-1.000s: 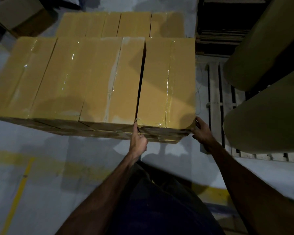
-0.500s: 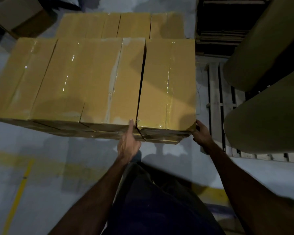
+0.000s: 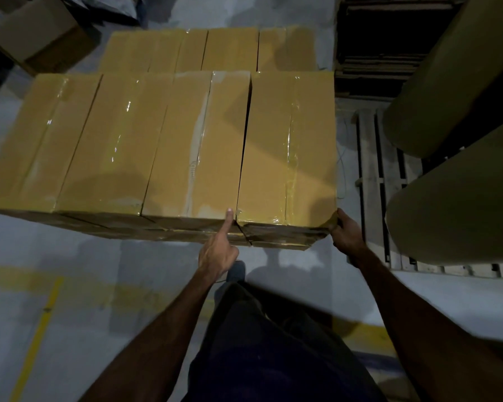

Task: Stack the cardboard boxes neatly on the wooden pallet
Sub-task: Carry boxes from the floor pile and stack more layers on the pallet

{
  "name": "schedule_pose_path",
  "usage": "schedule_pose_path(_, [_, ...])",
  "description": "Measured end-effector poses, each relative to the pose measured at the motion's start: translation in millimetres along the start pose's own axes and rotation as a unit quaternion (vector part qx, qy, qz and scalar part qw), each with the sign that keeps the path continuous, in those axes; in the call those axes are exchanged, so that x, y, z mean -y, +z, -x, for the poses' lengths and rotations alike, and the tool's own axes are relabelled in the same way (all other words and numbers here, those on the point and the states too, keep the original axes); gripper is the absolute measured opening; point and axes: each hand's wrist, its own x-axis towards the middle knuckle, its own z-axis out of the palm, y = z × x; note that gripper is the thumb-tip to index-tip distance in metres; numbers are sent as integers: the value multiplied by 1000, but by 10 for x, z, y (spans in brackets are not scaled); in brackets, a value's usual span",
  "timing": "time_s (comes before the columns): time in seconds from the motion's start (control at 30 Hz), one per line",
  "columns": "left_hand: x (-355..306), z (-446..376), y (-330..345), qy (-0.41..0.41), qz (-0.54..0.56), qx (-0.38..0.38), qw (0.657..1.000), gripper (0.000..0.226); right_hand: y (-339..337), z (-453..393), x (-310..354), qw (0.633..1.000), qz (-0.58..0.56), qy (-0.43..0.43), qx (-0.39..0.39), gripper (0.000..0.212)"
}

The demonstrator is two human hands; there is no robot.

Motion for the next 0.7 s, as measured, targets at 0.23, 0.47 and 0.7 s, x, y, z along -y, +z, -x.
schedule_pose_path(0.23, [20, -62, -53, -8, -16, 8, 1000, 108, -52, 14, 90, 999, 31, 9, 27, 42])
schedule_pose_path(0.47, [-107, -377, -373, 29, -89, -87, 992, 63, -223, -200, 335, 998, 8, 39, 54, 44])
schedule_pose_path(0.7, [-278, -1384, -726, 180, -147, -99, 968, 56, -202, -761, 611, 999, 16, 48, 1, 43])
